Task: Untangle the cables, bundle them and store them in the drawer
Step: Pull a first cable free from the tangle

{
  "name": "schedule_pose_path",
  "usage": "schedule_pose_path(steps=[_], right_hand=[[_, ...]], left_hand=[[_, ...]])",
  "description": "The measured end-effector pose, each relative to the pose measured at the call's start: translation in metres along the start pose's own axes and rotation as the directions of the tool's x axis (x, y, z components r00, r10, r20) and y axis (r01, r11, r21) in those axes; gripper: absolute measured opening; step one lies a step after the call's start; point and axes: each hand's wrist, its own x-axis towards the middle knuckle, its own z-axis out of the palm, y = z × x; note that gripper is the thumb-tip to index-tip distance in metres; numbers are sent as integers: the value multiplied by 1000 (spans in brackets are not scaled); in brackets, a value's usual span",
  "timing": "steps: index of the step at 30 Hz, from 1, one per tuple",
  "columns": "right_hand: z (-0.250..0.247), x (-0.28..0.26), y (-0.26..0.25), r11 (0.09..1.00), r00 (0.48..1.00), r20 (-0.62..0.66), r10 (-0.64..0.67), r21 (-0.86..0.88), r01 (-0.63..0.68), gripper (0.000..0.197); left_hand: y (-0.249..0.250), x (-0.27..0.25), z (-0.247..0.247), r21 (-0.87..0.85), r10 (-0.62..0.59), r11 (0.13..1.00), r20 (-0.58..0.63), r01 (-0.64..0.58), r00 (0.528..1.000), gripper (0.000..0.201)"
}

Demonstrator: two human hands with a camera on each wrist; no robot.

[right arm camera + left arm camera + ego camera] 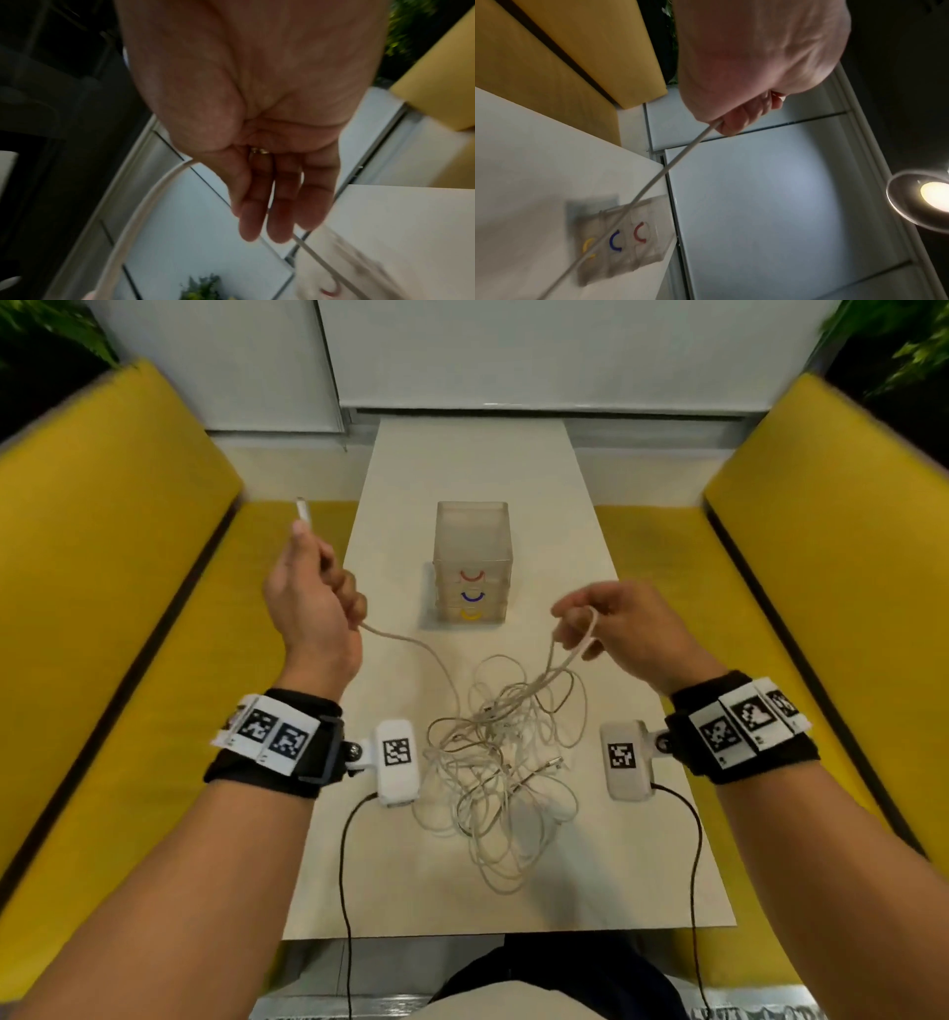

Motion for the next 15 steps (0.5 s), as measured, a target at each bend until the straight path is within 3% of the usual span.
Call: schedule_pose_path(steps=[3,7,9,12,15], right_hand=[[-1,-4,-35,975,984,-14,-175,133,175,20],[-6,-9,-66,879,914,-98,-394,250,406,21],[-4,-11,-74,856,891,-119,-438,249,454,18],[9,-7,-72,864,877,-120,-465,153,479,22],[20,-3,-63,859,862,-118,-494,91,505,25]], left_hand=[[-12,-11,11,62,-7,998,106,0,994,38],[-14,-20,20,135,-8,991,256,-28,967,34],[-11,-24,26,158,-22,986,379,-42,925,37],[-7,-35,39,225,-54,970,580,-96,813,38],[-6,-46,52,296,-22,928,648,-226,761,44]])
